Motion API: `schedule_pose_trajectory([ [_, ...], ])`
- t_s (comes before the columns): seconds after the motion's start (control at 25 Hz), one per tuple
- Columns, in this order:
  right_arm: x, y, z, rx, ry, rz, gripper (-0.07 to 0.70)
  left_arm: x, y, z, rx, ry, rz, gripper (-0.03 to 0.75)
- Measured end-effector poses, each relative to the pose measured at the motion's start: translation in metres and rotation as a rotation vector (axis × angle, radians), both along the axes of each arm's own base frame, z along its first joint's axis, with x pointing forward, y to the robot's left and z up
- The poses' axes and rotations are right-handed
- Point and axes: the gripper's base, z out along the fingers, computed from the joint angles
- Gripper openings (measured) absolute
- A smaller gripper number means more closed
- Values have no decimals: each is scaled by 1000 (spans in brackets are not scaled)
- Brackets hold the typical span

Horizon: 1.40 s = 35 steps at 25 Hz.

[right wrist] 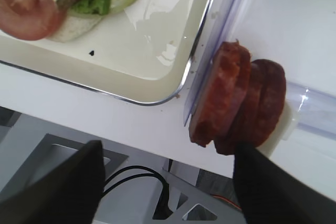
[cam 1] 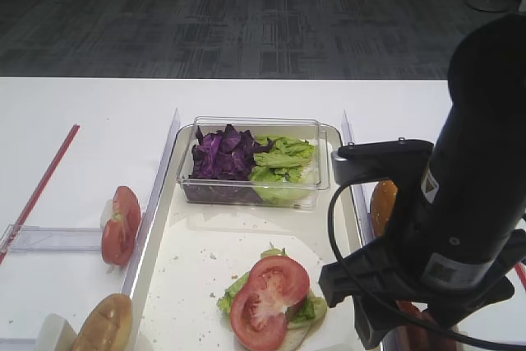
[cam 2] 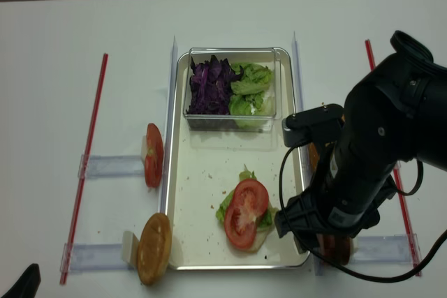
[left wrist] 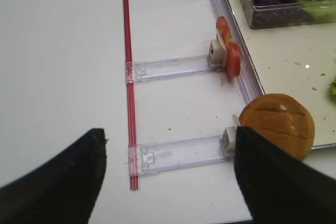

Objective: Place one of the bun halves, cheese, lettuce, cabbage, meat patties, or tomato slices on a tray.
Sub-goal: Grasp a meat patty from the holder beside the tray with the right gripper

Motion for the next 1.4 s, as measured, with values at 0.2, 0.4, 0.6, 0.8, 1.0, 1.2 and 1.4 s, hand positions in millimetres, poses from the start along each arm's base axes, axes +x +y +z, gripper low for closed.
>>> schedule_pose_trajectory([
  [0.2, 0, 0, 0, 2, -3, -2, 535, 0, 0, 0, 0, 0, 0, 473],
  [0.4, 2, 1, 0, 12, -16, -40, 533, 0, 0, 0, 0, 0, 0, 473],
  [0.6, 3, 2, -4, 3, -6, -50, 533, 0, 0, 0, -6, 0, 4, 473],
  [0.8, 7, 5, -10, -2, -3, -59, 530, 0, 0, 0, -6, 0, 4, 473],
  [1.0, 9, 7, -15, -9, 0, -62, 516, 0, 0, 0, 0, 0, 0, 473],
  [1.2, 11, 8, -18, -16, 4, -66, 512, 0, 0, 0, 0, 0, 0, 473],
  [1.4, 13, 9, -24, -31, 14, -69, 509, 0, 0, 0, -6, 0, 4, 473],
])
